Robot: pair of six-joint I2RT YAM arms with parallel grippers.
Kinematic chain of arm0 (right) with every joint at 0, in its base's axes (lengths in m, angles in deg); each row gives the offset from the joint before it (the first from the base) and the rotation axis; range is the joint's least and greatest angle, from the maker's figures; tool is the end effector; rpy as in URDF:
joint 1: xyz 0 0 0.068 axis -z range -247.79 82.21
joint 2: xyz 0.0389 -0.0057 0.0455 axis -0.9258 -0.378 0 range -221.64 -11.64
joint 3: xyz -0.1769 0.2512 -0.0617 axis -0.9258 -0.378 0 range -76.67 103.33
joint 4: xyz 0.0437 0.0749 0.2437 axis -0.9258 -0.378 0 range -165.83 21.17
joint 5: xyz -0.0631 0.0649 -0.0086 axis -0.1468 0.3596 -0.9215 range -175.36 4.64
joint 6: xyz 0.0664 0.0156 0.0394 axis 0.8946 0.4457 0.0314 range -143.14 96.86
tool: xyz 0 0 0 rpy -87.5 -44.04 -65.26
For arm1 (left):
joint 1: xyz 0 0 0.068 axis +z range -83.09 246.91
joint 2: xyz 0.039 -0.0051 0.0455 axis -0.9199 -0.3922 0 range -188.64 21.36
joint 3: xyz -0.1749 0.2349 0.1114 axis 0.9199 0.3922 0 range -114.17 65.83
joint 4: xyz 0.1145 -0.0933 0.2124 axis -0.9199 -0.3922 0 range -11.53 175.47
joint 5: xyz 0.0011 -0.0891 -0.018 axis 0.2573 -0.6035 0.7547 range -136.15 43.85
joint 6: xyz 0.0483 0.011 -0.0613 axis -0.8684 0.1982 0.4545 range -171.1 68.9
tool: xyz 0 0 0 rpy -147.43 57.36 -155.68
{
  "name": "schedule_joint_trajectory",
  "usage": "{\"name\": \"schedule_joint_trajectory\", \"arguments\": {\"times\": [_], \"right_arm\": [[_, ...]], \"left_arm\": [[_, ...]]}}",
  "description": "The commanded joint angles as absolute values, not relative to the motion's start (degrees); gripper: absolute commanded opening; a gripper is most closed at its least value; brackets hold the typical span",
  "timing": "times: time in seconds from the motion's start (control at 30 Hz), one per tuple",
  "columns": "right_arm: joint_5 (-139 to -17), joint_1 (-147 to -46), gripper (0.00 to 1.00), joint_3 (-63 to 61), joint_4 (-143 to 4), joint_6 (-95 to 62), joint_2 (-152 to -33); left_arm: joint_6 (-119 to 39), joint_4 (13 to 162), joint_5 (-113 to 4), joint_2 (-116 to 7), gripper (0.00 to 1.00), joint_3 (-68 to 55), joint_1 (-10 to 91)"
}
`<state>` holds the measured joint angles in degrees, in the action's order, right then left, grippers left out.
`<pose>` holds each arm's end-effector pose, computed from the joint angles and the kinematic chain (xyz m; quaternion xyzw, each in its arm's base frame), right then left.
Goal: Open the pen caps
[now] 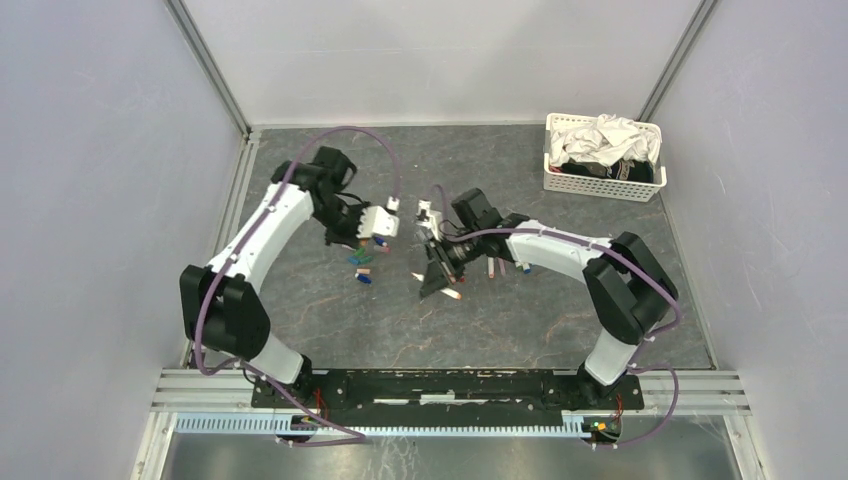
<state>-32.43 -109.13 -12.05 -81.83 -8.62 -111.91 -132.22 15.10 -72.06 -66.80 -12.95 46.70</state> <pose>0.2512 0.2927 0.2359 -0.3473 0.7782 0.5165 0.0839 0.2552 -0.1255 0.3061 0.7634 0.5998 -0.1484 0.1882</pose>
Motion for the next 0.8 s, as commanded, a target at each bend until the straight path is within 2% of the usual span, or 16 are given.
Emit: {"name": "schedule_joint_trajectory", "arguments": {"times": [0.0, 0.17, 0.33, 0.43, 0.57, 0.77], "right_arm": [[-35.57, -106.54, 0.00, -18.08, -87.93, -12.99, -107.32], [-44.35, -102.49, 0.00, -17.80, -90.05, -13.07, -105.57], [-66.94, -101.01, 0.00, -15.28, -90.16, -9.26, -105.18], [-76.26, -101.01, 0.00, -13.98, -88.94, -7.50, -106.29], [-82.78, -101.05, 0.00, -12.82, -87.24, -5.80, -109.13], [-89.52, -102.00, 0.08, -11.40, -86.24, -4.84, -113.79]], "left_arm": [[-136.44, 16.68, -64.11, -68.26, 0.02, -15.35, 52.94], [-132.87, 22.76, -65.37, -68.45, 0.02, -9.82, 53.29], [-126.15, 29.53, -65.32, -71.33, 0.02, -4.11, 53.51], [-122.77, 33.22, -65.09, -72.92, 0.09, -1.68, 53.56], [-120.52, 34.89, -66.16, -74.44, 0.23, -0.55, 53.55], [-119.77, 37.06, -65.91, -74.94, 0.30, 1.52, 53.55]]}}
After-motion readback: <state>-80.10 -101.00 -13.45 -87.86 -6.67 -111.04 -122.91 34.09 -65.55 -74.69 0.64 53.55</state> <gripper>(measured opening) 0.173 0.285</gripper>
